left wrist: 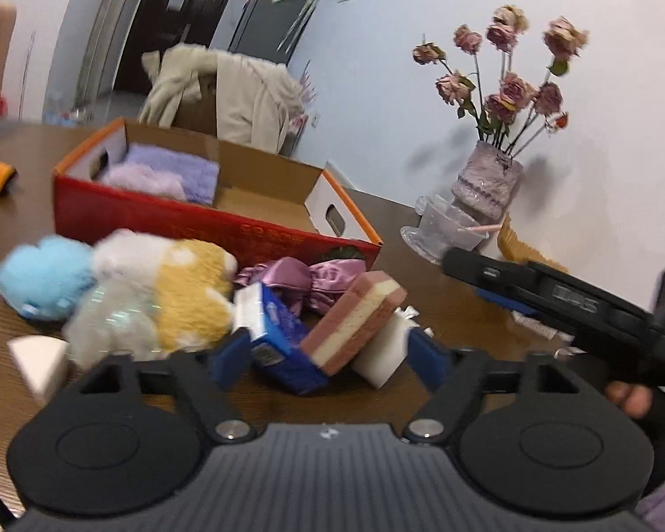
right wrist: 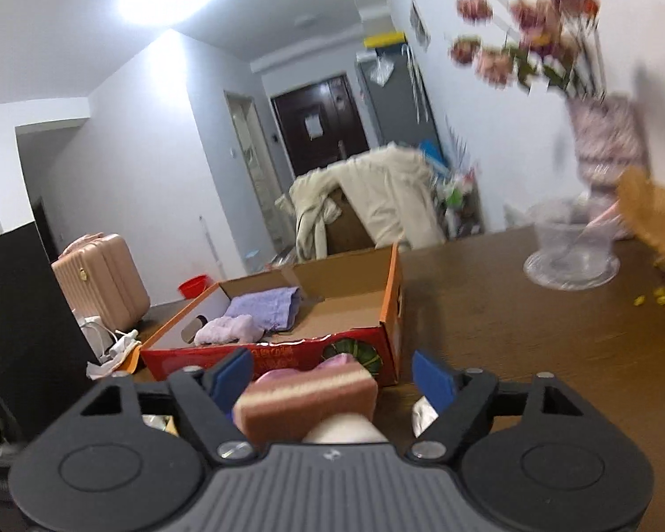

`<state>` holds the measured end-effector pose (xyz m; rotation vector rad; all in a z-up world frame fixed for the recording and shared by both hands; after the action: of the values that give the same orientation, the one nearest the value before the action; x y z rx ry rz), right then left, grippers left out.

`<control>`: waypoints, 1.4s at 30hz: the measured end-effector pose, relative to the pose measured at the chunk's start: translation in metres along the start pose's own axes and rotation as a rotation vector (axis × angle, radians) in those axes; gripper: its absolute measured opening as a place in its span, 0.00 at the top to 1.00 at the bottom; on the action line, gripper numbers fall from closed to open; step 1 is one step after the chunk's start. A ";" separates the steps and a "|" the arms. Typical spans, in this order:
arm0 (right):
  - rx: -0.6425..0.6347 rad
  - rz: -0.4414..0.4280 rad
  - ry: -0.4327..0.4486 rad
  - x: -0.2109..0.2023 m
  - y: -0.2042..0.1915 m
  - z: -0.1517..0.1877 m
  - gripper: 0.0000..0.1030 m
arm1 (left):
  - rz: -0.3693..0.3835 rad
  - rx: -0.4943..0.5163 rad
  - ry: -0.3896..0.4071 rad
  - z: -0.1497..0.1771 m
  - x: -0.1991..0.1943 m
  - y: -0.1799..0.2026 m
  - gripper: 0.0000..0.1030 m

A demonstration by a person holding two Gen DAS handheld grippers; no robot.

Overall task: Organize soft objects
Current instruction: 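Move both grippers to the layered pink sponge block and grasp it, then carry the pink sponge block into the box and open both grippers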

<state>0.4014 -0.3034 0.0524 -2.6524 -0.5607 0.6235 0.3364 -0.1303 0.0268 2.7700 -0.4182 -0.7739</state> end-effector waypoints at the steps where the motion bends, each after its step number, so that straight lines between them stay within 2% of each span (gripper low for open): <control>1: 0.019 -0.016 -0.016 0.012 0.003 -0.002 0.27 | 0.006 -0.023 -0.002 -0.003 0.006 0.000 0.38; 6: 0.135 -0.061 -0.126 0.072 0.022 -0.001 0.43 | 0.074 -0.143 -0.053 -0.016 0.034 0.002 0.57; 8: 0.184 -0.058 -0.160 0.086 0.033 0.004 0.47 | 0.081 -0.164 -0.075 -0.016 0.041 0.004 0.58; 12: 0.311 -0.111 -0.240 0.097 0.048 0.018 0.48 | 0.103 -0.175 -0.101 -0.012 0.051 0.011 0.63; 15: 0.388 -0.153 -0.270 0.090 0.054 0.021 0.61 | 0.102 -0.215 -0.114 -0.008 0.055 0.008 0.67; 16: 0.394 -0.157 -0.274 0.086 0.052 0.021 0.61 | 0.111 -0.228 -0.115 -0.008 0.054 0.007 0.69; 18: 0.378 -0.144 -0.274 0.074 0.048 0.020 0.61 | 0.130 -0.239 -0.105 -0.010 0.048 0.007 0.69; 20: 0.368 -0.159 -0.259 0.059 0.038 0.017 0.62 | 0.106 -0.215 -0.075 -0.015 0.037 0.008 0.69; 26: 0.284 -0.167 -0.169 0.013 -0.003 0.001 0.66 | 0.117 -0.212 0.005 -0.032 0.001 0.002 0.69; 31: 0.232 -0.169 -0.117 -0.004 -0.038 -0.008 0.66 | 0.126 -0.208 0.061 -0.050 -0.024 -0.010 0.69; 37: 0.190 -0.177 -0.095 0.022 -0.076 -0.030 0.66 | 0.115 -0.184 0.106 -0.092 -0.028 -0.045 0.69; 42: 0.179 -0.192 -0.096 0.078 -0.105 -0.055 0.66 | 0.077 -0.149 0.140 -0.137 -0.011 -0.090 0.69</control>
<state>0.4611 -0.1918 0.1160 -2.3780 -0.7407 0.7098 0.4195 -0.0226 0.1195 2.6322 -0.4190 -0.5645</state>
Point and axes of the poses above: each gripper's, at about its wrist camera, not at the fingertips, and x roughly the way its jaws point, y to its right, z to its underside, the point moved 10 cm from there along x, roughly the way its jaws point, and after that the axes turned 7 degrees about x, right-handed, at the moved point
